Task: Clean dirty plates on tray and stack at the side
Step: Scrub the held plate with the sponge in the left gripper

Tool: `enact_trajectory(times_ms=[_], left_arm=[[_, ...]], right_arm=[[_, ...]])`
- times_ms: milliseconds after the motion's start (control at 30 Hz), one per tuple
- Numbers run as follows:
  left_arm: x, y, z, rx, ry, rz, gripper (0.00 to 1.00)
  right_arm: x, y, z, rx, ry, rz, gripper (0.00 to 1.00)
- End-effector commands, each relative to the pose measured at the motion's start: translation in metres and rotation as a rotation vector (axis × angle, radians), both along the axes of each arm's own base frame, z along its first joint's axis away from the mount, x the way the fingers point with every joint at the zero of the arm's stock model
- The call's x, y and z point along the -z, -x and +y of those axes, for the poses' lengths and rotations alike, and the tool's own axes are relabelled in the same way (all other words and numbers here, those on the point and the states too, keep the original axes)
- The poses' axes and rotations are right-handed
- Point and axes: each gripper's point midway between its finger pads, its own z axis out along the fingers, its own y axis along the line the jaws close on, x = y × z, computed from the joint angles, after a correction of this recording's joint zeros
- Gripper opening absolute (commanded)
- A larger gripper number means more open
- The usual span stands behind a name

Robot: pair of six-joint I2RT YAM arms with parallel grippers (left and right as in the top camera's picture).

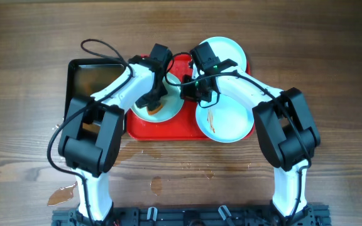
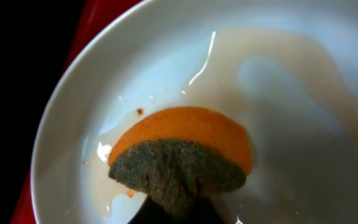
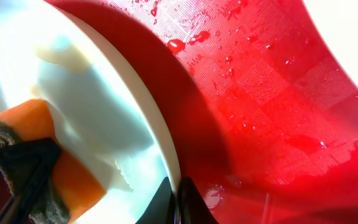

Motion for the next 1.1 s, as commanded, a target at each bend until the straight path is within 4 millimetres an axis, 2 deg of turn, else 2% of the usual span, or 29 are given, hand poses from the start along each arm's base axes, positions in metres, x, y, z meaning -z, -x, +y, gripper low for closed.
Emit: enact_trajectory(times_ms=[0,33,133,167,233,333,433,467,500,567,600,700,833,900,1000,1067], left_arm=[[0.037,0.029,0.023,-0.05,-0.118,0.082,0.04],[0.036,0.022,0.025,-0.051,-0.132,0.051,0.04],[0.027,-0.021,0.031,-0.067,-0.193,-0.154,0.04],[0.023,-0.027,0.034,-0.073,-0.215,-0.189,0.04],[0.02,-0.03,0.039,-0.076,-0.248,-0.206,0.04],[0.025,-0.003,0.045,0.004,-0.279,-0.067,0.04],[0.036,0.029,0.027,0.267,-0.166,0.155,0.04],[0.041,0.037,0.01,0.379,-0.066,0.208,0.04],[0.043,0.036,-0.004,0.444,0.01,0.207,0.04],[0.045,0.02,-0.036,0.564,0.149,0.125,0.04],[0.042,0.006,-0.053,0.63,0.21,0.052,0.04],[0.037,-0.021,-0.065,0.644,0.226,-0.069,0.04],[0.031,-0.048,-0.044,0.6,0.064,-0.161,0.04],[0.03,-0.053,-0.036,0.586,0.027,-0.175,0.04],[0.037,-0.033,-0.029,0.588,0.028,-0.078,0.04],[0.042,-0.009,-0.017,0.583,0.016,0.034,0.04]], right_arm=[[0.003,-0.001,0.01,0.003,-0.028,0.011,0.04],[0.003,-0.002,0.01,0.004,-0.029,0.01,0.04],[0.003,-0.002,0.01,0.005,-0.029,0.007,0.04],[0.003,-0.002,0.009,0.005,-0.026,0.007,0.04],[0.003,-0.002,0.009,0.004,-0.026,0.006,0.04],[0.003,-0.003,0.01,0.004,-0.026,0.005,0.04],[0.003,-0.003,0.01,0.004,-0.026,0.005,0.04],[0.003,-0.003,0.01,0.004,-0.026,0.006,0.04],[0.003,-0.003,0.01,0.004,-0.027,0.005,0.04],[0.003,-0.003,0.01,0.004,-0.028,0.004,0.04],[0.003,-0.003,0.01,0.004,-0.027,0.004,0.04],[0.003,-0.002,0.009,0.004,-0.026,0.006,0.04],[0.003,-0.004,0.01,0.004,-0.03,0.0,0.04],[0.003,-0.004,0.01,0.004,-0.03,0.0,0.04],[0.003,-0.004,0.01,0.004,-0.029,0.0,0.04],[0.003,-0.004,0.01,0.003,-0.029,0.0,0.04]])
